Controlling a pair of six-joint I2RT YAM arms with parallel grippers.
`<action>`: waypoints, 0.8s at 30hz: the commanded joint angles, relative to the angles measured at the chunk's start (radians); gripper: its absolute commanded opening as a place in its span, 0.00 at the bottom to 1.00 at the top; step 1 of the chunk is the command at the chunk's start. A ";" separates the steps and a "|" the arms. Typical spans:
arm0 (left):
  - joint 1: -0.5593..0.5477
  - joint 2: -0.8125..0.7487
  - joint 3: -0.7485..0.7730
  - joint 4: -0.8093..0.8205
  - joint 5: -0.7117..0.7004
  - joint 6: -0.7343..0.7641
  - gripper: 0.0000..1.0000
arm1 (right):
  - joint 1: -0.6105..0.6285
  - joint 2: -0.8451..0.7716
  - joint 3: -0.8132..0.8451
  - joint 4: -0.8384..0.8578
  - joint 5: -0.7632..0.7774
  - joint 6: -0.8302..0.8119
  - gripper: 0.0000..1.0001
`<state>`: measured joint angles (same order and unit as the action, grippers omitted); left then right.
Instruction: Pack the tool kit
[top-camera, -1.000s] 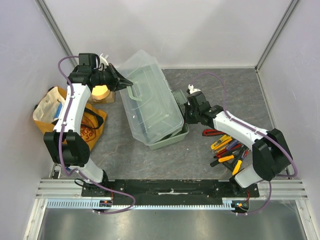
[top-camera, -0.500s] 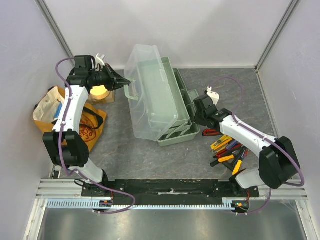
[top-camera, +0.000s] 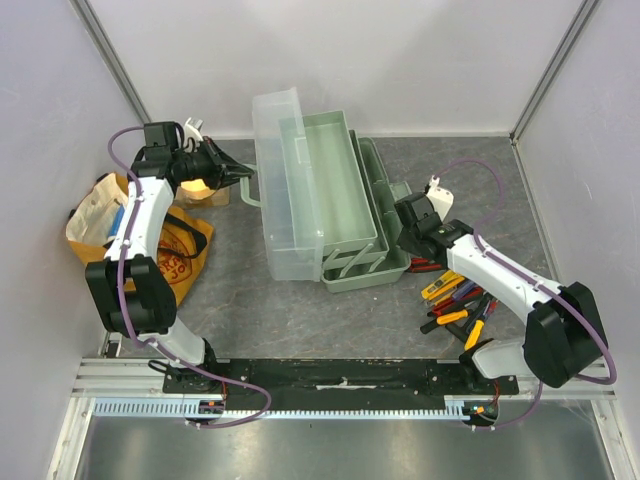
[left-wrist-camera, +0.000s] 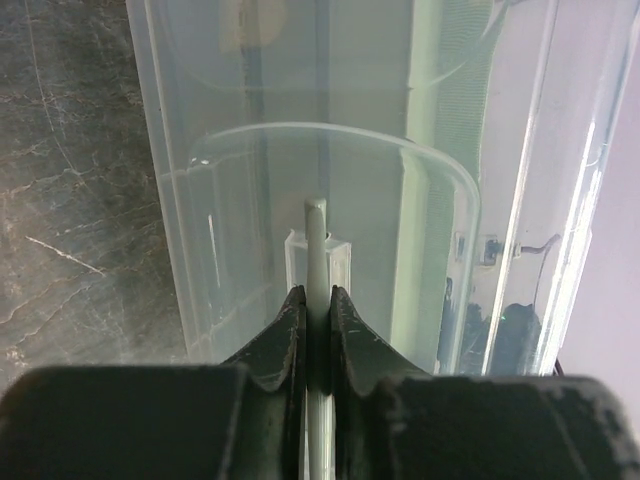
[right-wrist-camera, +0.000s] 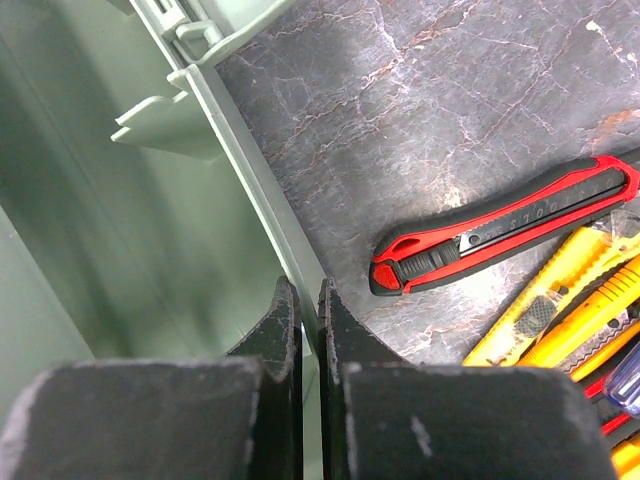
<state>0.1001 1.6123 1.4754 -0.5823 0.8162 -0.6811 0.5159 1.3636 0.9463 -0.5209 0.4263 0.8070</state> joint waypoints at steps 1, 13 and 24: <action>0.030 -0.017 -0.003 0.114 0.069 0.040 0.24 | -0.056 -0.028 0.014 0.030 0.207 0.166 0.00; 0.035 -0.006 -0.095 0.137 0.020 0.055 0.49 | -0.060 0.005 0.020 0.053 0.166 0.143 0.00; 0.033 0.043 -0.165 0.167 0.000 0.060 0.53 | -0.129 0.123 0.035 0.277 -0.035 -0.106 0.00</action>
<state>0.1444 1.6535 1.3262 -0.4385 0.8005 -0.6418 0.4282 1.4200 0.9527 -0.4339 0.4824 0.7879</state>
